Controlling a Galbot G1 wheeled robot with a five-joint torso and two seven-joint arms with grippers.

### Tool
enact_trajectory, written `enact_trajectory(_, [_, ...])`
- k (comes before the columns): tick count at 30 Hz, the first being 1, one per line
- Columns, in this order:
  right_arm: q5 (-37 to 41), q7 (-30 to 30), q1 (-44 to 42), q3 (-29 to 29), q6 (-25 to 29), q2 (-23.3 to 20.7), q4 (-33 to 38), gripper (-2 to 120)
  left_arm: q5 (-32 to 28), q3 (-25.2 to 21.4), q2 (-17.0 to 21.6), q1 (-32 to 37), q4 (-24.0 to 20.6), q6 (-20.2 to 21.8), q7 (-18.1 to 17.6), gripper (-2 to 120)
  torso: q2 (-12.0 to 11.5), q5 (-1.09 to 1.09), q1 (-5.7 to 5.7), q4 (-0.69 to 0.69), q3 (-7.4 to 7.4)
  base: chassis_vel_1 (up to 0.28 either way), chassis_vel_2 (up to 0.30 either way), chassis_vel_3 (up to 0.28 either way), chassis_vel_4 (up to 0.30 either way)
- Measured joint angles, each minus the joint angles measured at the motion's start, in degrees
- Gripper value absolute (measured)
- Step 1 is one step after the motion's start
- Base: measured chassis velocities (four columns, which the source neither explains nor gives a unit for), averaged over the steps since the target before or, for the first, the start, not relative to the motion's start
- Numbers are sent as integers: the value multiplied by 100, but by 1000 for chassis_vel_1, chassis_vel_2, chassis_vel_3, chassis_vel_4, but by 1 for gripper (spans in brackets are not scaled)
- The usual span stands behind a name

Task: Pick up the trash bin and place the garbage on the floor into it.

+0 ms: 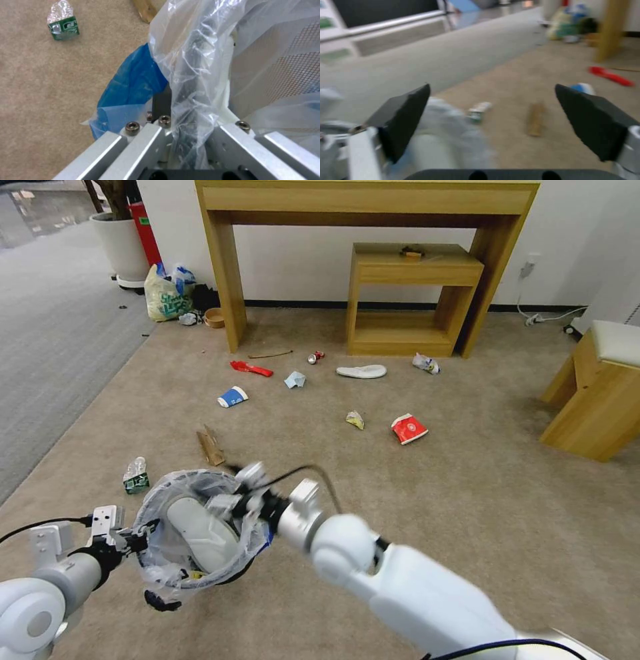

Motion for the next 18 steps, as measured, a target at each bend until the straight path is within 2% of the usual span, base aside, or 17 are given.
enact_trajectory(1, [-61, 109, -51, 150, -38, -9, -57, 100, 118, -30, -53, 42, 4, 0, 107, 0, 0, 0, 0, 1, 0, 0, 0, 0, 0])
enact_trajectory(6, [-294, 291, -360, 655, -76, 11, -263, 100, 251, -87, -176, 161, 11, 0, 212, 0, 0, 0, 0, 2, 0, 0, 0, 0, 0])
enact_trajectory(13, [-643, 54, -1213, 1535, 267, -123, -415, 100, 346, -172, -240, 314, -17, 0, 314, 0, 0, 0, 0, -1, 0, 0, 0, 0, 0])
enact_trajectory(18, [-677, 24, -1362, 1674, 477, -101, -417, 100, 377, -150, -254, 349, -79, 0, 325, 0, 0, 0, 0, 0, 0, 0, 0, 0, 0])
